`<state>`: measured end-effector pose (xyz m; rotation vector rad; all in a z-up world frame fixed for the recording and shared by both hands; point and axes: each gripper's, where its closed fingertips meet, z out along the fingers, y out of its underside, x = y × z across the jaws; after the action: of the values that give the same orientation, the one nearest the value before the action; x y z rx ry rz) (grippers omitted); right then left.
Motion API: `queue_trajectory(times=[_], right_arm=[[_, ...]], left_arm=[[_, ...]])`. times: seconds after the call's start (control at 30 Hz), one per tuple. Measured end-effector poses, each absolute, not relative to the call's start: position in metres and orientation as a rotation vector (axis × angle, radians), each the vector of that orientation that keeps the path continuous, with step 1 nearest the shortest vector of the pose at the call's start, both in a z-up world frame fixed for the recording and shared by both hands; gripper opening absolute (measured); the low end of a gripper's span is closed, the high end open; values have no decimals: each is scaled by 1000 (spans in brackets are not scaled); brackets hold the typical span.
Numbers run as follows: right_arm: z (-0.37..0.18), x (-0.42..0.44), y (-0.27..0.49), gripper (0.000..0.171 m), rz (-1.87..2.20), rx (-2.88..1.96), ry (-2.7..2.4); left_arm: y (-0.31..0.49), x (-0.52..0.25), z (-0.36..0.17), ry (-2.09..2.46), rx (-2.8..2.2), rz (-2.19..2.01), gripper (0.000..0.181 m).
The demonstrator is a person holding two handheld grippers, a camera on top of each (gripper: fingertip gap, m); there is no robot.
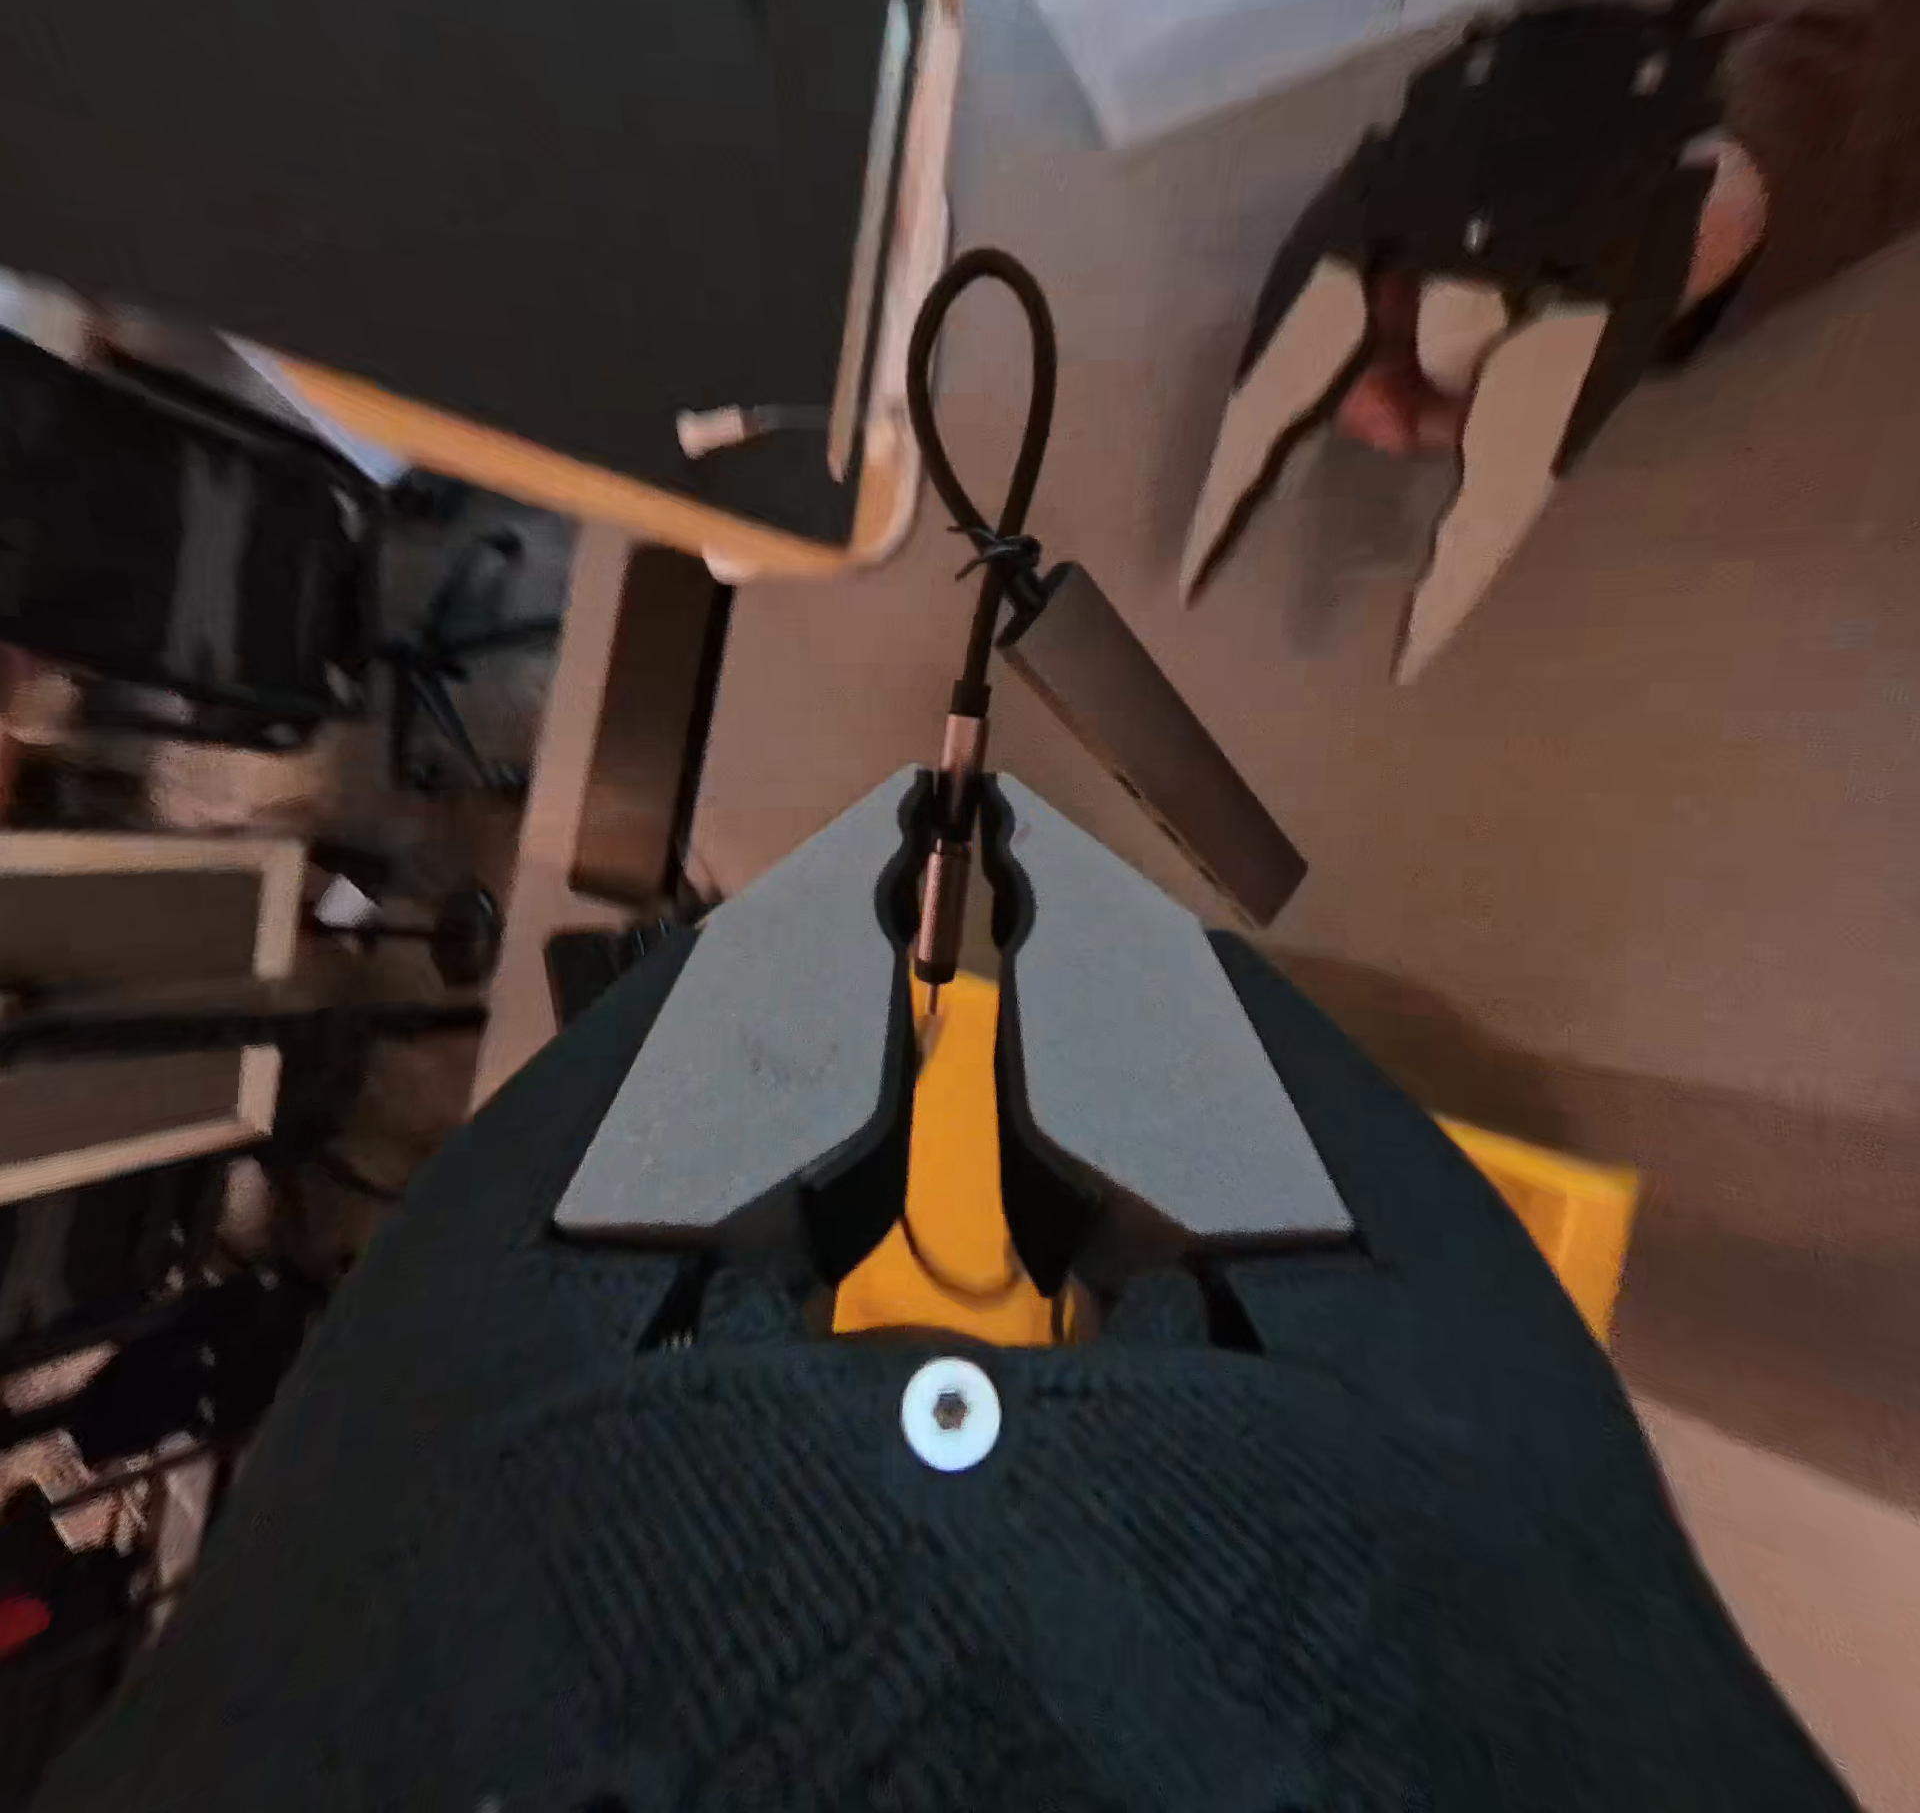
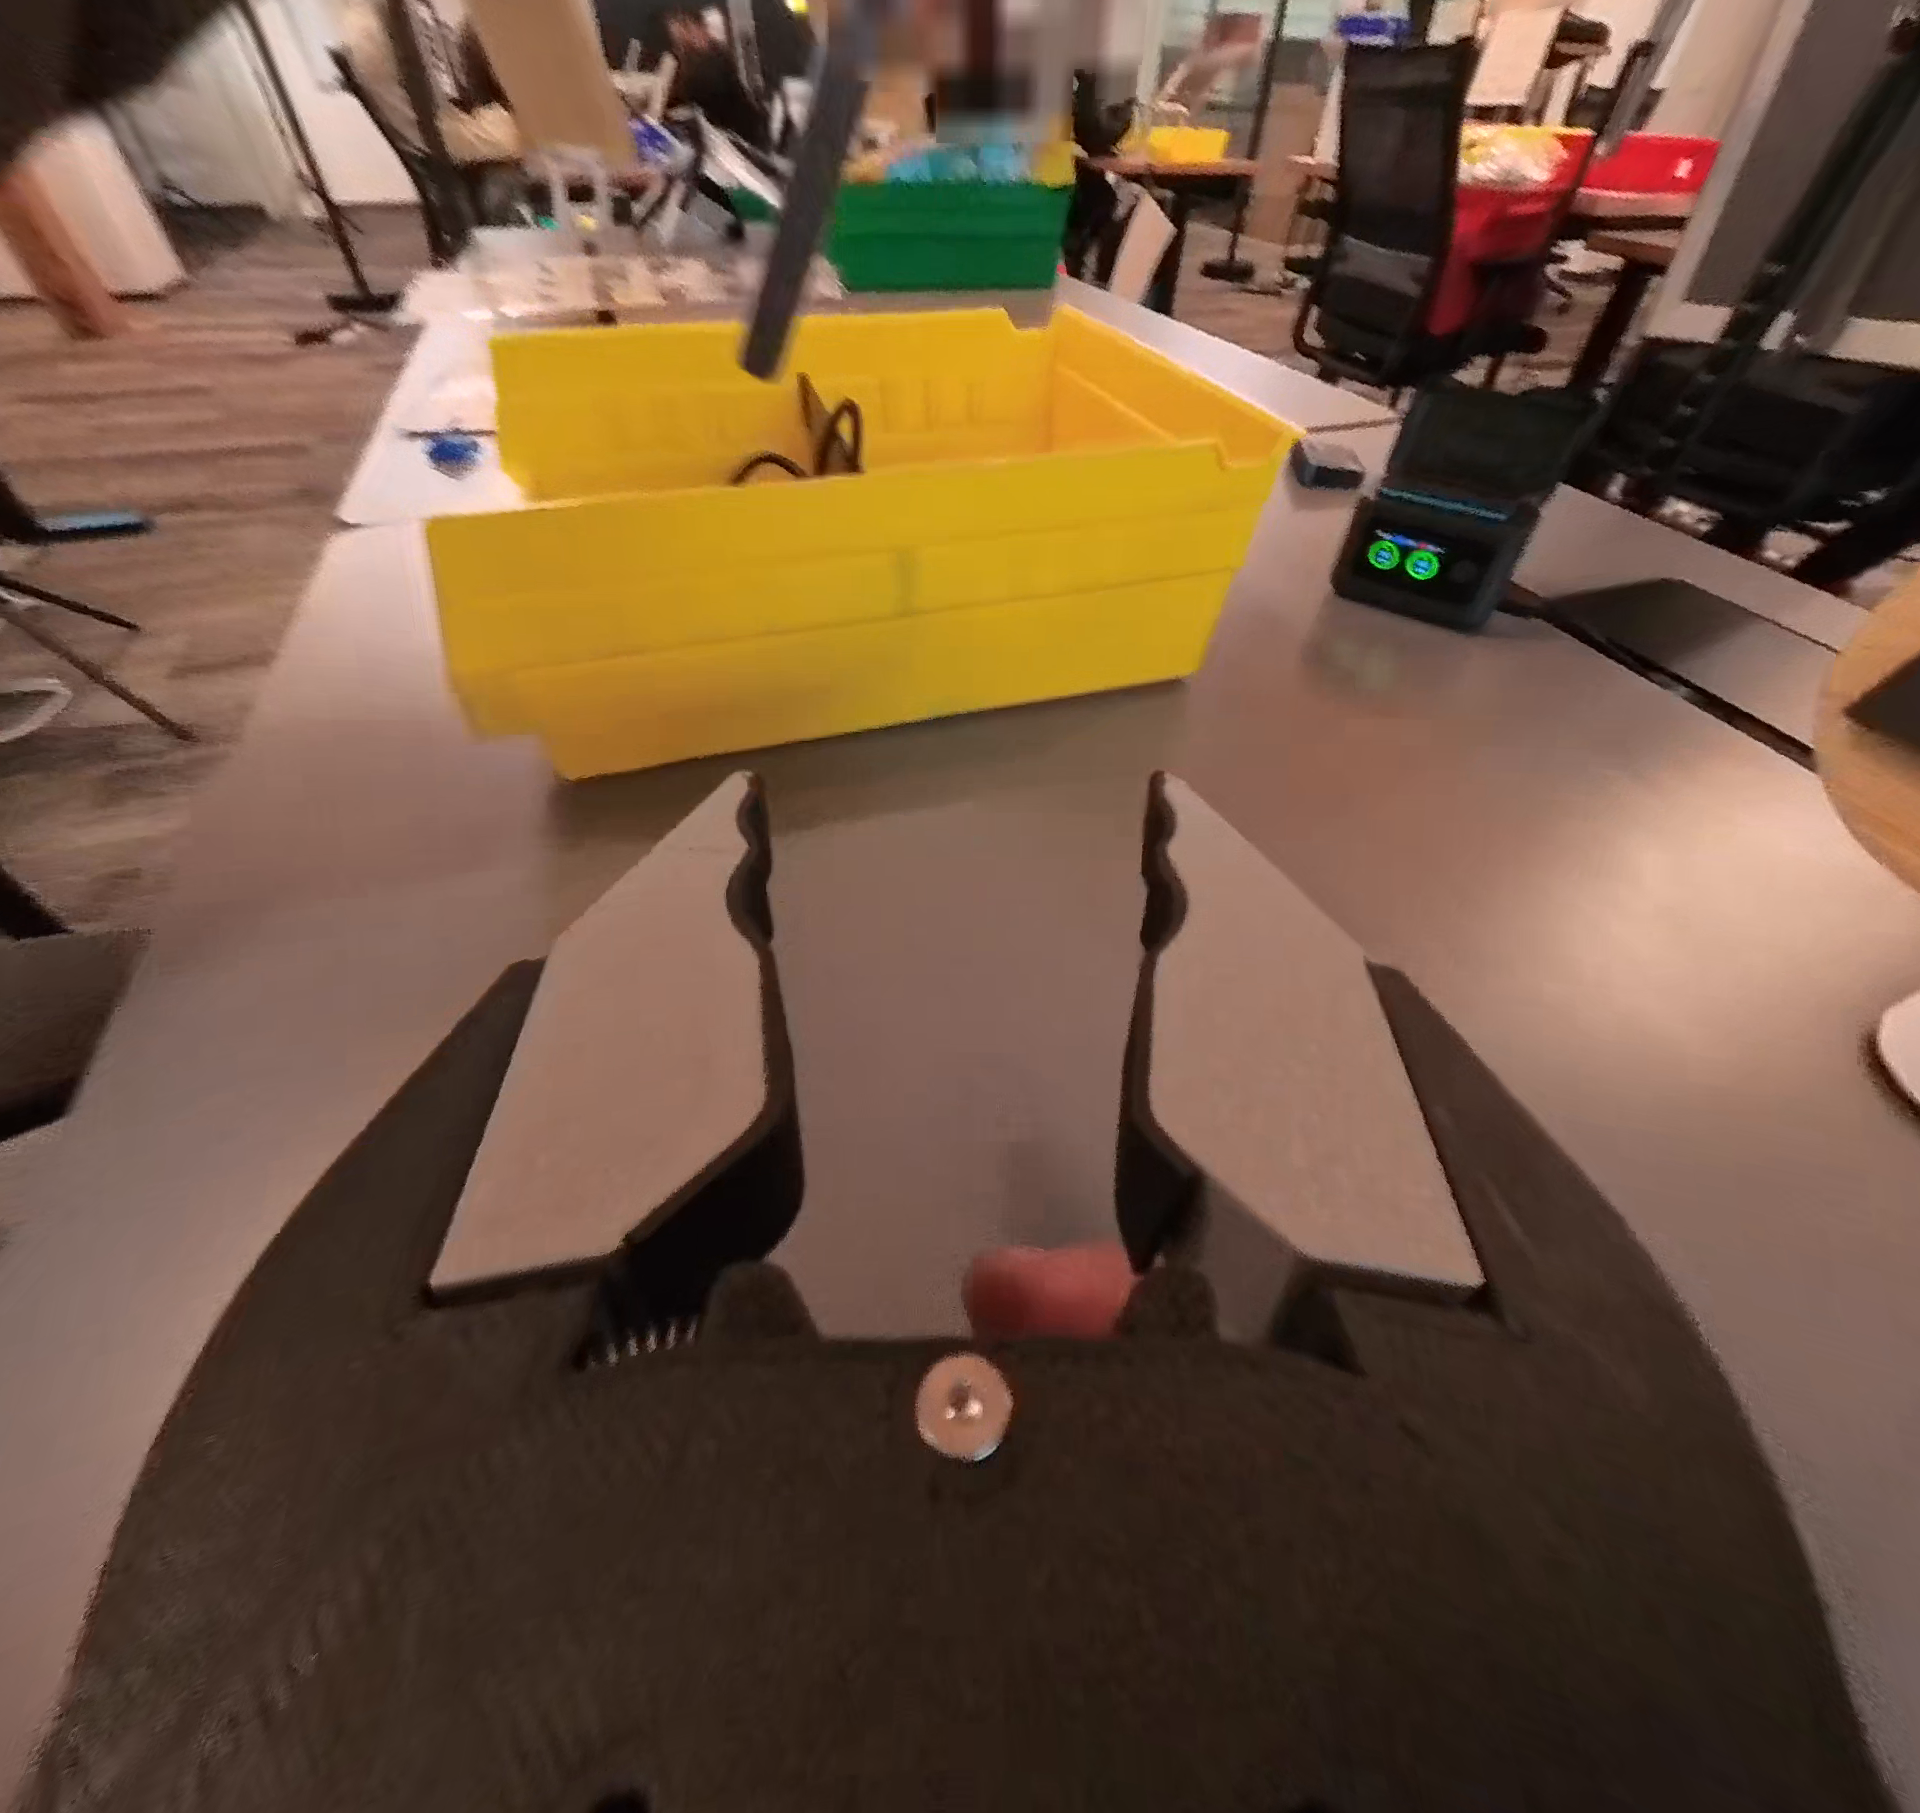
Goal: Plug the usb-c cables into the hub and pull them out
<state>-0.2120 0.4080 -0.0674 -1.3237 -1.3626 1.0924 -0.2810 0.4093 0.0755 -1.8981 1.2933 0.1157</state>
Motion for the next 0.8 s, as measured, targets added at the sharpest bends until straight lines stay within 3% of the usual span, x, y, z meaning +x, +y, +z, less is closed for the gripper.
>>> queue_trajectory(times=[0.23,0.3,0.37,0.57,0.67,0.8], right_arm=[[-16,-181,400,68,1185,-1219,-1210],[-6,-173,398,52,1196,-1172,-1204],[-4,-168,396,8,1173,-1127,-1240],[-25,-169,425,5,988,-1269,-1274],[-44,-173,421,6,1185,-1452,-1358],[-67,-170,424,6,1394,-1725,-1386]], left_arm=[[399,-186,66,1153,-1612,127,6],[396,-168,57,1128,-1569,121,6],[399,-163,54,1053,-1551,143,6],[413,-205,22,698,-1765,240,7],[406,-221,14,545,-1814,248,32],[389,-205,1,690,-1816,252,39]])
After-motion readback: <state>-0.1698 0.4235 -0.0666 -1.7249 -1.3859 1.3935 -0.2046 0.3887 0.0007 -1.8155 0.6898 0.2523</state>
